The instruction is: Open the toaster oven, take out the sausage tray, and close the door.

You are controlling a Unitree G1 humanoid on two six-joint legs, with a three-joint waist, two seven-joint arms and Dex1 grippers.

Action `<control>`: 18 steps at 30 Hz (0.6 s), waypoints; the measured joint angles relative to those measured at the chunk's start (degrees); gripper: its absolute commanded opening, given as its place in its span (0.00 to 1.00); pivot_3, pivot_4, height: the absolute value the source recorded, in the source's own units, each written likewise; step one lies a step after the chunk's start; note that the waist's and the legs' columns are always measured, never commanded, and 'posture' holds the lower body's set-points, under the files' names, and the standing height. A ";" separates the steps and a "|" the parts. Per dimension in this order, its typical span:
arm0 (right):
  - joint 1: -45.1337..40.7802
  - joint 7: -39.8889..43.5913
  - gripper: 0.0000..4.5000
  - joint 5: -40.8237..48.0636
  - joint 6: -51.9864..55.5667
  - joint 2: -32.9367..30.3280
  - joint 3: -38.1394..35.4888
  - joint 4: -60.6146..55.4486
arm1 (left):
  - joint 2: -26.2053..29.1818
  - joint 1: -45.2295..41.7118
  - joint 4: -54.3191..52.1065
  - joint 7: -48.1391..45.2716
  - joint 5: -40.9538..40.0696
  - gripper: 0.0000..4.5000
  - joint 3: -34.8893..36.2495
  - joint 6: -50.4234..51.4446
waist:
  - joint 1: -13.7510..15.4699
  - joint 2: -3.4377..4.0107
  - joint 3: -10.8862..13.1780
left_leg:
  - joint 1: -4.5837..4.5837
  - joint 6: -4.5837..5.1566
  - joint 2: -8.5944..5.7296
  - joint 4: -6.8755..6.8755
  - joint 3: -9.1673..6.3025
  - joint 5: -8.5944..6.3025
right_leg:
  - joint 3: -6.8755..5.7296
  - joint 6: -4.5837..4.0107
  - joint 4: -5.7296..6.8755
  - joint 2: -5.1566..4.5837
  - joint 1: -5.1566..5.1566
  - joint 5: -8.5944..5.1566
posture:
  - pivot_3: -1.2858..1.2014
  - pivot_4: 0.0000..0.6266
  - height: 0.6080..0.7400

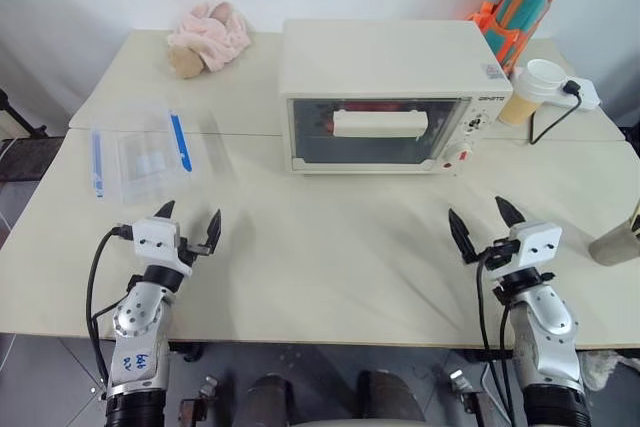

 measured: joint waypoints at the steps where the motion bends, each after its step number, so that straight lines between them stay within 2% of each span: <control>1: 0.01 0.31 0.99 0.28 -0.04 0.01 0.06 0.19 | -0.02 0.01 -0.33 -0.05 -0.79 1.00 0.16 0.34 | 0.01 0.00 0.00 | -0.01 0.00 0.01 0.00 0.00 0.00 | 0.00 0.00 0.00 0.00 0.00 0.00 | 0.52 0.24 1.00; 4: 0.01 2.01 0.99 1.67 0.16 0.01 0.55 0.23 | 0.06 0.01 -1.31 -0.30 -2.19 1.00 0.51 1.25 | -0.04 0.00 0.00 | 0.01 0.00 0.01 0.00 -0.01 0.00 | 0.02 0.00 0.00 0.00 0.00 0.00 | 0.52 0.24 1.00; 6: 0.57 4.17 0.99 3.42 1.60 -0.46 1.08 -0.96 | 1.28 0.60 -2.72 -4.74 -6.35 1.00 0.47 2.16 | -0.07 0.00 0.00 | 0.00 0.00 0.09 -0.01 -0.02 0.00 | 0.01 0.00 0.01 0.00 -0.01 0.00 | 0.52 0.24 1.00; 8: 2.74 7.98 0.99 6.72 4.01 -3.07 1.75 -4.86 | 6.26 2.27 -5.72 -15.46 -13.88 1.00 0.19 3.74 | -0.14 0.04 0.02 | -0.01 -0.01 0.15 -0.08 -0.05 -0.01 | 0.00 -0.01 0.00 0.00 -0.04 0.00 | 0.52 0.24 1.00; 9: 3.80 9.97 0.99 9.06 5.59 -4.98 1.51 -7.56 | 10.98 2.83 -6.82 -22.68 -17.87 1.00 0.20 5.40 | -0.14 0.05 0.03 | -0.01 -0.01 0.15 -0.07 -0.10 -0.01 | 0.01 -0.01 0.01 0.00 -0.04 0.00 | 0.52 0.24 1.00; 13: 6.25 15.40 0.99 16.36 11.72 -12.21 -1.50 -15.61 | 23.51 -0.79 -3.59 -37.03 -27.42 1.00 4.45 13.19 | 0.08 0.21 0.08 | 0.01 0.06 0.09 0.01 -0.26 0.01 | 0.02 -0.05 -0.12 0.01 0.06 0.00 | 0.52 0.24 1.00; 18: 8.04 21.53 0.99 20.58 17.84 -17.58 -2.63 -18.76 | 28.98 -5.89 -2.34 -44.53 -34.31 1.00 6.55 21.55 | -0.01 0.22 0.09 | -0.01 0.18 0.09 0.00 -0.30 -0.06 | 0.04 -0.05 -0.16 -0.04 0.09 0.01 | 0.52 0.24 1.00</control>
